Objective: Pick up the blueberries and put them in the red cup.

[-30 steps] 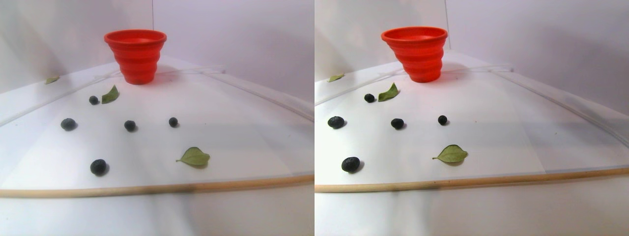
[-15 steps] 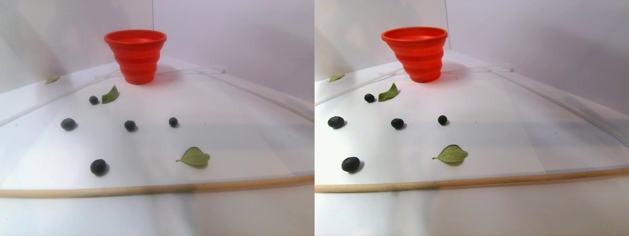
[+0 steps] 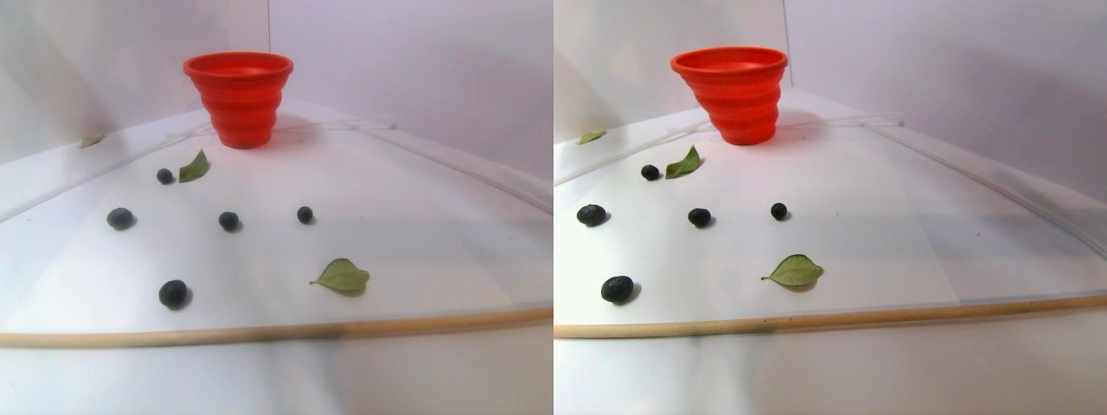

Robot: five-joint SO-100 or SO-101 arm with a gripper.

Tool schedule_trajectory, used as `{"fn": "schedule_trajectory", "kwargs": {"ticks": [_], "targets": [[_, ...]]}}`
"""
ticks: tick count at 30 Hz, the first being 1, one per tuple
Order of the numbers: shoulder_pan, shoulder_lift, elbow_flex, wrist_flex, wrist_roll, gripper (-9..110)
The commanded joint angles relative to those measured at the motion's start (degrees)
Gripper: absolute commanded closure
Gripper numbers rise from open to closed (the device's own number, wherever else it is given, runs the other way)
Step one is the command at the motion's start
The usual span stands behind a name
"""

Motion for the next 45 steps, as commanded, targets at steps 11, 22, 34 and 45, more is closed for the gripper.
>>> {"fn": "schedule_trajectory", "kwargs": {"ticks": [11, 22, 34, 45], "targets": [[-2.2, 1.2, -0.7, -0.4, -0.4, 86], [-4.7, 1.3, -4.2, 0.0, -1.5, 86], [-6.2, 0.6, -6.5, -4.0, -6.6, 88], [-2.2, -6.7, -6.9, -1.5, -23.8, 88]]}}
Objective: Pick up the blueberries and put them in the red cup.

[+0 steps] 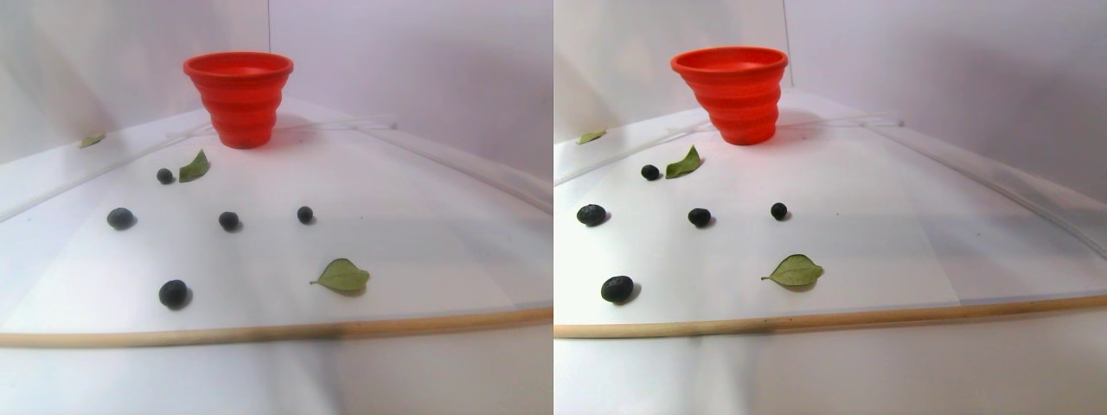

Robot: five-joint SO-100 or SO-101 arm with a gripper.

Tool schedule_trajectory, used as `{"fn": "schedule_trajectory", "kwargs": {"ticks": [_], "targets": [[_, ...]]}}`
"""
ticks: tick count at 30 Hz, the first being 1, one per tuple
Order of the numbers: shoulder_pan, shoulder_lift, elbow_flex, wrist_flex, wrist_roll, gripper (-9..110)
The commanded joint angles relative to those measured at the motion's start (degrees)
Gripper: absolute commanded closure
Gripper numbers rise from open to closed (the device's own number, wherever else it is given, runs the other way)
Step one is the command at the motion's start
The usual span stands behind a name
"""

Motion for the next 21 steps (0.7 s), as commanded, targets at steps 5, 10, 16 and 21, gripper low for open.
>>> {"fn": "schedule_trajectory", "kwargs": {"ticks": [5, 10, 16, 21], "targets": [[2.7, -3.4, -3.3, 1.9, -12.6, 88], [1.8, -7.1, 0.0, 2.8, -18.2, 89], [1.1, -9.9, 5.9, 2.3, -23.1, 90], [0.9, -10.6, 13.3, -0.2, -26.7, 89]]}}
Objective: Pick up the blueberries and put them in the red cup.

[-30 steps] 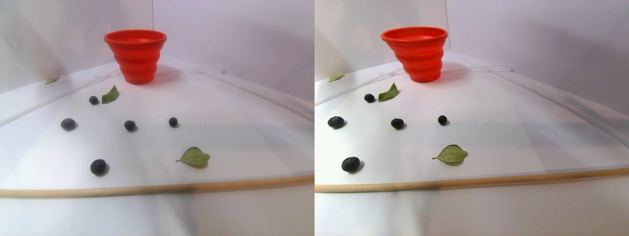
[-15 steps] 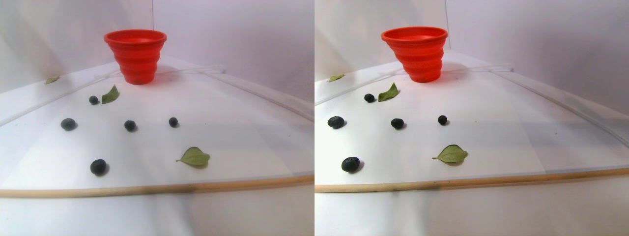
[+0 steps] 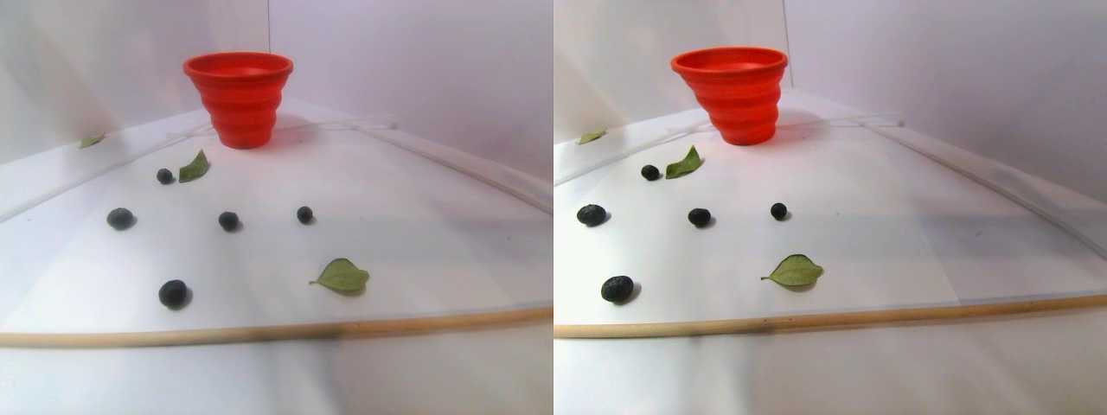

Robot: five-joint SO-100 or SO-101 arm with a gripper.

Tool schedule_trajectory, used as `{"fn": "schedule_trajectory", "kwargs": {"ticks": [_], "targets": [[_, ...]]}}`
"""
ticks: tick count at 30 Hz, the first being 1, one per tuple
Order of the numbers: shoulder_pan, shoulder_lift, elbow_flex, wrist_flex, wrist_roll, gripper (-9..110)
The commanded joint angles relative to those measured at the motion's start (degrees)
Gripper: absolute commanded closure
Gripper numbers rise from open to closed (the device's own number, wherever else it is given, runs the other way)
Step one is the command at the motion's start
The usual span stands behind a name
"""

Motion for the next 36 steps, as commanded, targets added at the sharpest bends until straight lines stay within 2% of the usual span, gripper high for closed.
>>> {"fn": "schedule_trajectory", "kwargs": {"ticks": [1, 7, 15, 27, 36], "targets": [[-0.3, 0.4, 2.6, -1.9, -2.4, 89], [-0.8, -2.5, 8.5, -6.7, -5.6, 89], [5.7, -3.4, 16.4, -11.3, -14.6, 90], [9.9, -4.2, 25.0, -17.6, -21.6, 89], [14.0, -9.0, 32.8, -27.0, -26.7, 89]]}}
